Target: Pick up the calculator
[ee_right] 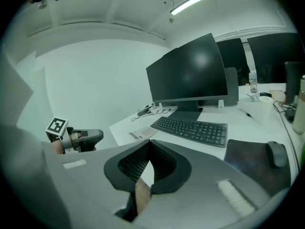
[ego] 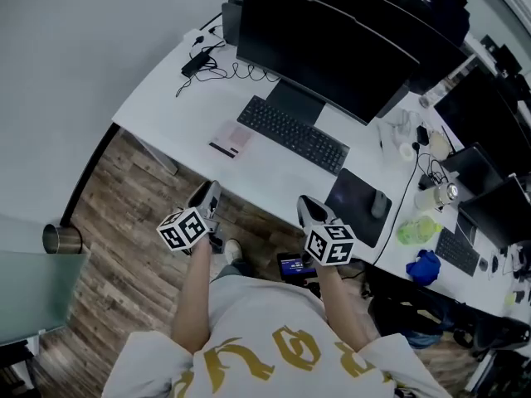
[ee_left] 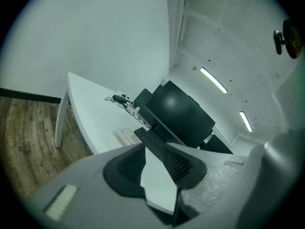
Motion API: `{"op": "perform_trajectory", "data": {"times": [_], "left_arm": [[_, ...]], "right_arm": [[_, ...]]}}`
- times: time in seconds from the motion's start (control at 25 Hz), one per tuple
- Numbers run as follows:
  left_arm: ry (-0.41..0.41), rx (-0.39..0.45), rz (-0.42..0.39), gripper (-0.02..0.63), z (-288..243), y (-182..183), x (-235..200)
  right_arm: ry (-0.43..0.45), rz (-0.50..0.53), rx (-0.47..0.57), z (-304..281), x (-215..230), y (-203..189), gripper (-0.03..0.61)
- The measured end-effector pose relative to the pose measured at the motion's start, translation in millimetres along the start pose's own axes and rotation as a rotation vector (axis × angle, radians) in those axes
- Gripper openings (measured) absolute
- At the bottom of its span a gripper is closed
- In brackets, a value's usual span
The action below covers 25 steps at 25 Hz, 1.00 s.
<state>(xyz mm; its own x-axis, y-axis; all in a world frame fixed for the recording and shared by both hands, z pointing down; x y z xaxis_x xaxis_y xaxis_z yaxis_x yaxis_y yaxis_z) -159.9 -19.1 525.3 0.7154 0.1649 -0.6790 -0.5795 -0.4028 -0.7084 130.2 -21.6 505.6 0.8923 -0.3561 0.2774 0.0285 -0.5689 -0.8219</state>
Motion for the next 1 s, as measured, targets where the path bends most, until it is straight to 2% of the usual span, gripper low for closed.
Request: {"op": "perform_trajectory", "data": {"times": [0.24, 0.52, 0.72, 1.0], "left_arm": [[-0.034, -0.060, 0.036, 0.101, -29.3, 35.2, -53.0], [-0.059, -0.155, 0.085, 0.117, -59.8, 29.9, -80.4], [-0.045, -0.200, 0.133, 0.132, -77.3, 20.1, -91.1], [-0.050, -0.210, 0.295, 0.139, -97.6, 7.7, -100.6]], "right_arm": [[-0.086, -0.004, 0.031, -42.5, -22.9, 20.6, 0.025], [-0.179, -0.073, 0.040, -56.9, -15.4, 26.1, 0.024], [-0.172, -0.076, 0.028, -76.3, -16.2, 29.4, 0.025], [-0.120, -0.069, 0.003, -114.1, -8.7, 37.0, 0.023]]}}
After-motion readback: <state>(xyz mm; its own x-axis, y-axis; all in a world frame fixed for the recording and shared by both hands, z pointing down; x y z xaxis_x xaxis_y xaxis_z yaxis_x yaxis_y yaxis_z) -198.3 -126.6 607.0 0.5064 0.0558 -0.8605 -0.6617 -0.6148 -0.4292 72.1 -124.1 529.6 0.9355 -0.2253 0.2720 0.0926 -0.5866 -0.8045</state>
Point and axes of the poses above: the fingertips, and each gripper's own axes: z backward along the fingers, x to its right, y out of its top, the point moved 5 cm from there along z, backward along the fingers, and after that the axes turned 6 degrees about -y, right-handed, at the moved point
